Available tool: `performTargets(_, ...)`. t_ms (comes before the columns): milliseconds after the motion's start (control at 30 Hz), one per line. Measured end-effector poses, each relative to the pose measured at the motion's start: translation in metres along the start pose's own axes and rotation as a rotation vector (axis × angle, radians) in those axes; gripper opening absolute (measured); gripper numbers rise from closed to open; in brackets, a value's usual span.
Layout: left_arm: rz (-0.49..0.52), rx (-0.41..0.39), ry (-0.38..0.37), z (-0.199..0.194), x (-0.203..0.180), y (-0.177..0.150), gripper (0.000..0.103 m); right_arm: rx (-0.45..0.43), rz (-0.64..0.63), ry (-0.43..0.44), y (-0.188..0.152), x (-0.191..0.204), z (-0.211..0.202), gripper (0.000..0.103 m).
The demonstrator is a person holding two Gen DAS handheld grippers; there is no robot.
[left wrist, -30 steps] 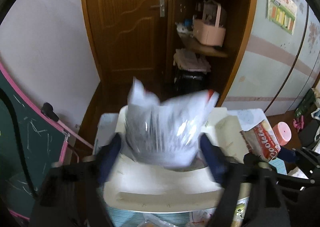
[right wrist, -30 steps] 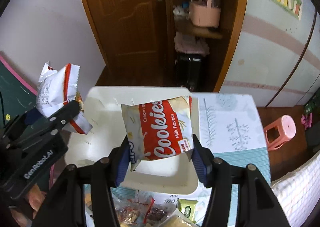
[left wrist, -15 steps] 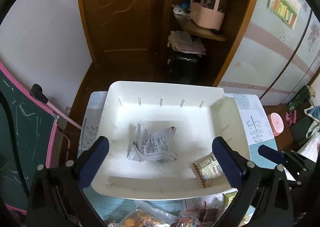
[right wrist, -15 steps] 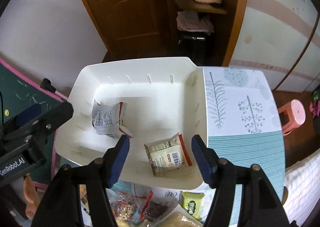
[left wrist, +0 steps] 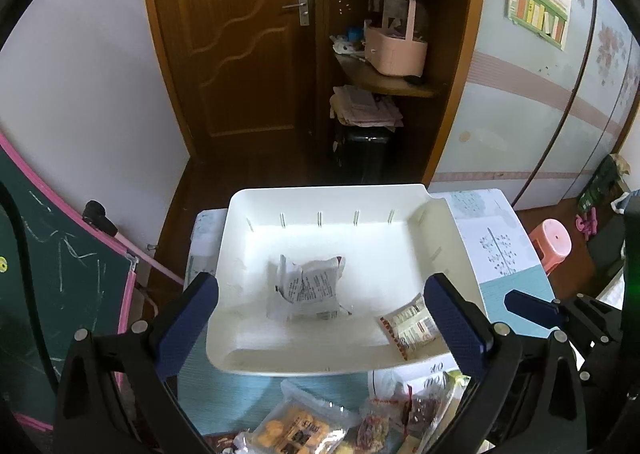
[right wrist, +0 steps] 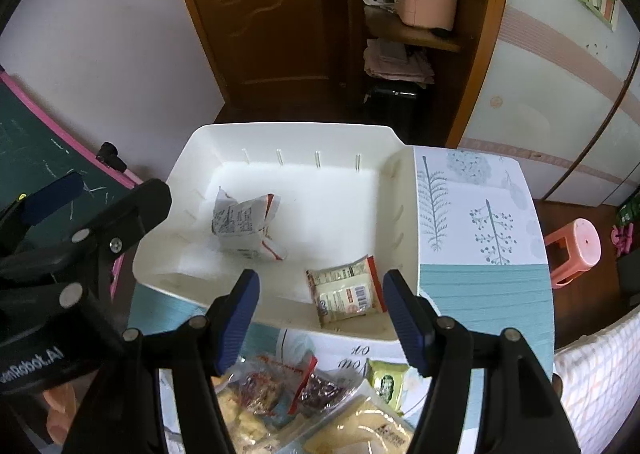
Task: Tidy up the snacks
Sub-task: 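Grasp the puffed snack bag with the left gripper while the right grasps the red-wrapped pack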
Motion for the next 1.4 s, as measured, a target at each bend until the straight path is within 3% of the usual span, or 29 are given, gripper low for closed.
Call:
performTargets(633,0.053,-0.085,-0.043,-0.105,-0.027,-0.056,0.102,-0.042,0.026,0.072,-0.059,-0.035,-0.073,0.065)
performTargets(800,0.074,-0.117,-0.002,-0.13,-0.038,-0.08,0.102,-0.091,0.024,0.08,-0.078,-0.049,-0.099,0.065)
performTargets(1000,0.138,-0.153,0.113,-0.154,-0.05,-0.104,0.102,-0.166,0.026,0.094,-0.104,-0.063,-0.125,0.065)
performTargets(1100,0.153,-0.156,0.101,-0.159,-0.057,-0.117,0.102,-0.179,0.021,0.113,-0.118,-0.065,-0.131,0.065)
performTargets(1233,0.15,-0.099,0.027,-0.151,-0.065,-0.139,0.102,-0.166,0.025,0.142,-0.141,-0.066,-0.128,0.065)
performTargets(1400,0.143,-0.065,0.016,-0.131,-0.064,-0.176,0.102,-0.114,0.056,0.162,-0.174,-0.072,-0.109,0.065)
Point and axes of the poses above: each gripper's, at about its wrist camera, not at the fingertips, and z roughly the way its jaws point, x to its left, y to its top, the point moved 5 cm from there along z, roughly the way its jaws point, and after that the axes turned 14 degrees about z, right-handed, at the moved point
